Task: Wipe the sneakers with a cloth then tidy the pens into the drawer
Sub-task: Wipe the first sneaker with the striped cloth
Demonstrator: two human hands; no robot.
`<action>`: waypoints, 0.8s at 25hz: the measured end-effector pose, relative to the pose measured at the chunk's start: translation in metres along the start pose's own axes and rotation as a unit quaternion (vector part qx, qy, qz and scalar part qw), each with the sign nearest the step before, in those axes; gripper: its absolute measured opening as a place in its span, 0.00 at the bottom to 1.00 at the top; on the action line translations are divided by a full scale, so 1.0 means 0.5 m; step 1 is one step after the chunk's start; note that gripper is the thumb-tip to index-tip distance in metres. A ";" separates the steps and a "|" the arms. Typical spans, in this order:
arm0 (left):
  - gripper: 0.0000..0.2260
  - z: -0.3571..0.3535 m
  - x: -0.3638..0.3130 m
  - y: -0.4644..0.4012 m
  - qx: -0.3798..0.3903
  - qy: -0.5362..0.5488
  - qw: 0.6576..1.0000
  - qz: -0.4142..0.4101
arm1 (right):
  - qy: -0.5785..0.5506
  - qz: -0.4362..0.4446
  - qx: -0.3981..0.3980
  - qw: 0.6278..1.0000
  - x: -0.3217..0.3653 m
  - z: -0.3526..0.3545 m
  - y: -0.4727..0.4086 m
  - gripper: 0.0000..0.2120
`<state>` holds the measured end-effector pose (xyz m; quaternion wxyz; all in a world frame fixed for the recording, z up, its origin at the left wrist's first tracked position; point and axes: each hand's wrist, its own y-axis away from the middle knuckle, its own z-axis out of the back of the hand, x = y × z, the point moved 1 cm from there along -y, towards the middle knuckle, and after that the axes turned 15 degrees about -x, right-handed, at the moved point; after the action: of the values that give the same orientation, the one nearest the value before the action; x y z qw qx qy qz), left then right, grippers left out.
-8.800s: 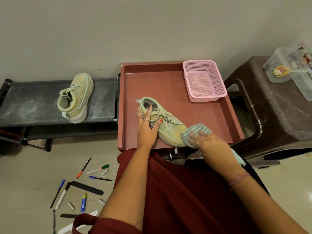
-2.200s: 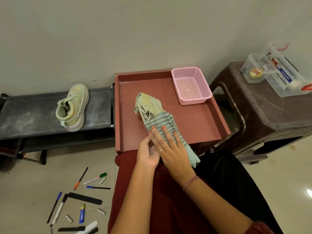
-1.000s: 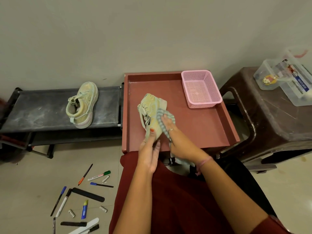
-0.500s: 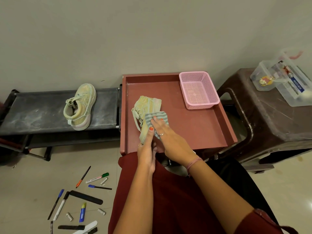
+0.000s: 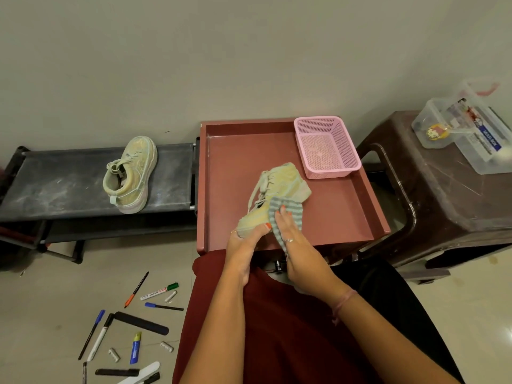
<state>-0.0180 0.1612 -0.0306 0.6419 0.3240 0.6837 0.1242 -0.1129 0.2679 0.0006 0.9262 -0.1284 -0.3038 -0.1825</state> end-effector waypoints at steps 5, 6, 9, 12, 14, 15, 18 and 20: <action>0.26 0.000 0.010 -0.018 0.017 -0.028 0.999 -0.030 | 0.051 -0.003 -0.064 0.997 -0.035 -0.002 -0.025 0.47; 0.29 -0.001 0.010 -0.019 0.007 -0.037 0.999 -0.032 | 0.037 -0.033 -0.066 0.997 -0.045 0.001 -0.045 0.47; 0.35 -0.002 0.012 -0.018 -0.049 -0.028 0.998 -0.024 | -0.018 -0.085 -0.065 0.994 -0.061 0.003 -0.079 0.44; 0.39 -0.009 0.016 -0.021 -0.090 0.005 0.995 -0.035 | -0.057 -0.069 -0.043 0.995 -0.028 -0.020 -0.055 0.43; 0.41 -0.012 0.019 -0.027 -0.097 0.020 0.994 -0.040 | -0.063 -0.046 -0.037 0.996 -0.001 -0.038 -0.031 0.44; 0.41 -0.013 0.020 -0.030 -0.089 0.032 0.995 -0.037 | -0.048 -0.033 -0.041 0.997 0.007 -0.042 -0.023 0.45; 0.27 -0.015 0.015 -0.026 -0.055 0.096 0.992 -0.058 | 0.084 0.050 -0.095 0.991 0.008 -0.035 -0.027 0.42; 0.23 -0.015 0.008 -0.022 -0.080 0.130 0.986 -0.072 | 0.185 0.104 -0.099 0.972 -0.009 -0.028 -0.049 0.32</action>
<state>-0.0284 0.1572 -0.0393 0.5786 0.2025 0.7708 0.1736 -0.1195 0.2422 -0.0100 0.9628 -0.2147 -0.0929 -0.1351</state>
